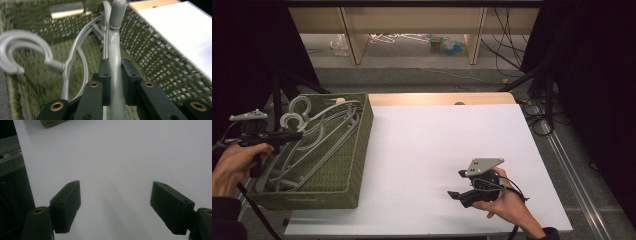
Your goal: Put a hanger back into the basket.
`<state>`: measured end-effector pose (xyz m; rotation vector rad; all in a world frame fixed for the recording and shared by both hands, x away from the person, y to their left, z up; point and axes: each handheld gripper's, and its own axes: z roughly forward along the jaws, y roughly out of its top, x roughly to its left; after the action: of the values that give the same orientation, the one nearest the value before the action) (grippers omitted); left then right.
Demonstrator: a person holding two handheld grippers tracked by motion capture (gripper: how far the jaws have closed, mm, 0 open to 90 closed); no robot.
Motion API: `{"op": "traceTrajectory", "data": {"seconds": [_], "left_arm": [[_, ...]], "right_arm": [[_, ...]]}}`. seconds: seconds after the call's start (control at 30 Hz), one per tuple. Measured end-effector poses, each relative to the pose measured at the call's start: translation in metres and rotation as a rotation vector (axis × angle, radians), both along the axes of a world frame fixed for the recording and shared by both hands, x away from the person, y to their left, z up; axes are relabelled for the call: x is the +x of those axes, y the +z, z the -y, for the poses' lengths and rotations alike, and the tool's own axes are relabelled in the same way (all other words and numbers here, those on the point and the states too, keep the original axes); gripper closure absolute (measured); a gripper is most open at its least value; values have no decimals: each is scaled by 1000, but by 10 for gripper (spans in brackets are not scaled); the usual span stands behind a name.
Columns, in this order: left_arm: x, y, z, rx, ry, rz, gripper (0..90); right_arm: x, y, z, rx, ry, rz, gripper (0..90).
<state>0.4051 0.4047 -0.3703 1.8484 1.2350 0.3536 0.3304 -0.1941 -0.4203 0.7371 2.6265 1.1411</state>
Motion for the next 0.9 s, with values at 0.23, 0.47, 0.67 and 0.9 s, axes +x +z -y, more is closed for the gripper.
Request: {"op": "traceTrajectory", "data": {"seconds": [0.23,0.47,0.67,0.9], "left_arm": [[2,-15,0,-20,31,-40,787],[2,-29,-4,9,109,-116,761],[2,-32,-7,49,174,-113,753],[1,-35,-8,120,236,-112,740]], "right_arm": [[0,0,0,-1,1,-5,252],[0,0,0,1,-2,-1,252],[0,1,1,0,-7,-3,252],[1,1,2,1,-5,2,252]]}}
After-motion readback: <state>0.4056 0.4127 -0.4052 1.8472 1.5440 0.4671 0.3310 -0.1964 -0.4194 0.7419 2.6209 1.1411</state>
